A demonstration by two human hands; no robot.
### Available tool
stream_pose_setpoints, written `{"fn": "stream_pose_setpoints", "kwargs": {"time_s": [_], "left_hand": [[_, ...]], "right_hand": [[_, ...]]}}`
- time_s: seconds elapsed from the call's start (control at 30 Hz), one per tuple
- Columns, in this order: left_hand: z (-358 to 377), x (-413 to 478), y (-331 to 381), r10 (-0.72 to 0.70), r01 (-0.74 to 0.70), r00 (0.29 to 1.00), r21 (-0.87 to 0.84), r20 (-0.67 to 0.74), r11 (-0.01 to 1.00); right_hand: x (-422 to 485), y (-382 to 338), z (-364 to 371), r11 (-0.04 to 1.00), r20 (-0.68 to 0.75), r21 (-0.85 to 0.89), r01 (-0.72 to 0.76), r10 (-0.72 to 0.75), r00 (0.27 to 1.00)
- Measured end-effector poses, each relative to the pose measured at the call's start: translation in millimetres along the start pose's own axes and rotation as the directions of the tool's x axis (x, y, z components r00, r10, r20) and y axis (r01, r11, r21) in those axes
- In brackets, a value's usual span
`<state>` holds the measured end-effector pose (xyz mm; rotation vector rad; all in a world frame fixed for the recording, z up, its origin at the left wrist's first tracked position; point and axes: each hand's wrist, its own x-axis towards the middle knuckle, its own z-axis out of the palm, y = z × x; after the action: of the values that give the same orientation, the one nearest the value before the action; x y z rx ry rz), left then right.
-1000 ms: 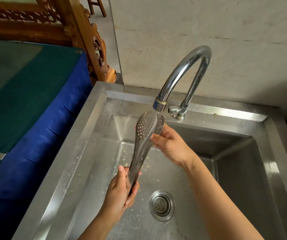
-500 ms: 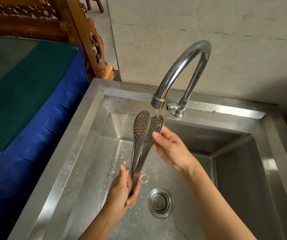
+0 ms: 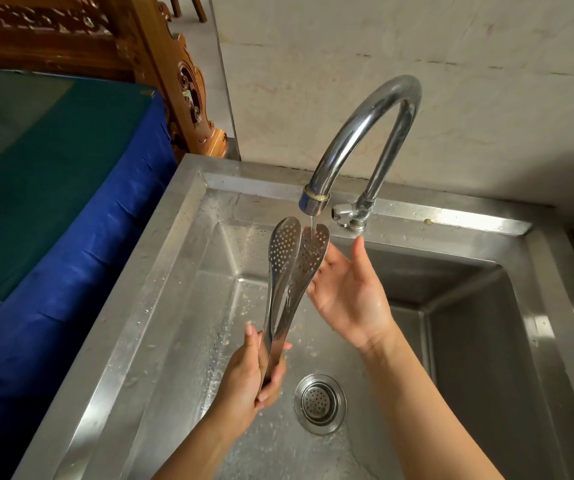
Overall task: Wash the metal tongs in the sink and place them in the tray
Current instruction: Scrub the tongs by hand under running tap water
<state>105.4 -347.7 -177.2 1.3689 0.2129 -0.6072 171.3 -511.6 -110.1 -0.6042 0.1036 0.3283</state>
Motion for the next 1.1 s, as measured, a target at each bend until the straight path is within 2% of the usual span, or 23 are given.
{"fn": "stream_pose_setpoints", "kwargs": {"time_s": [0.07, 0.17, 0.37, 0.57, 0.73, 0.83, 0.93, 1.03, 1.1], "left_hand": [[1, -1, 0, 0.004, -0.004, 1.000, 0.032, -0.016, 0.999], [3, -4, 2, 0.008, 0.001, 0.997, 0.105, -0.081, 0.994], [9, -4, 10, -0.012, 0.047, 0.965, 0.125, -0.262, 0.991], [8, -8, 19, -0.007, 0.030, 0.973, 0.095, -0.233, 0.995], [4, -9, 32, 0.090, -0.077, 0.996, 0.322, -0.023, 0.944], [8, 2, 50, 0.145, -0.157, 0.988, 0.312, 0.060, 0.937], [16, 18, 69, 0.186, -0.187, 0.982, 0.290, 0.032, 0.939], [23, 27, 79, 0.149, -0.138, 0.988, 0.224, -0.037, 0.965], [29, 28, 81, 0.130, -0.118, 0.990, 0.216, -0.045, 0.969]], "right_hand": [[0, -2, -2, 0.982, -0.068, -0.191, 0.012, -0.025, 0.997], [1, -2, -1, 0.878, -0.175, -0.479, -0.005, -0.090, 0.980], [-2, -10, 3, 0.626, -0.195, -0.778, -0.049, -0.167, 0.967], [11, -20, 9, 0.685, -0.216, -0.726, 0.063, -0.314, 0.925], [16, -17, 13, 0.755, -0.228, -0.646, 0.110, -0.329, 0.916], [17, -7, 14, 0.785, -0.257, -0.612, 0.098, -0.314, 0.914], [15, 2, 16, 0.816, -0.165, -0.571, 0.093, -0.225, 0.960], [13, 0, 15, 0.808, -0.041, -0.579, 0.108, -0.161, 0.986], [15, -4, 19, 0.760, -0.095, -0.642, 0.103, -0.212, 0.973]]}}
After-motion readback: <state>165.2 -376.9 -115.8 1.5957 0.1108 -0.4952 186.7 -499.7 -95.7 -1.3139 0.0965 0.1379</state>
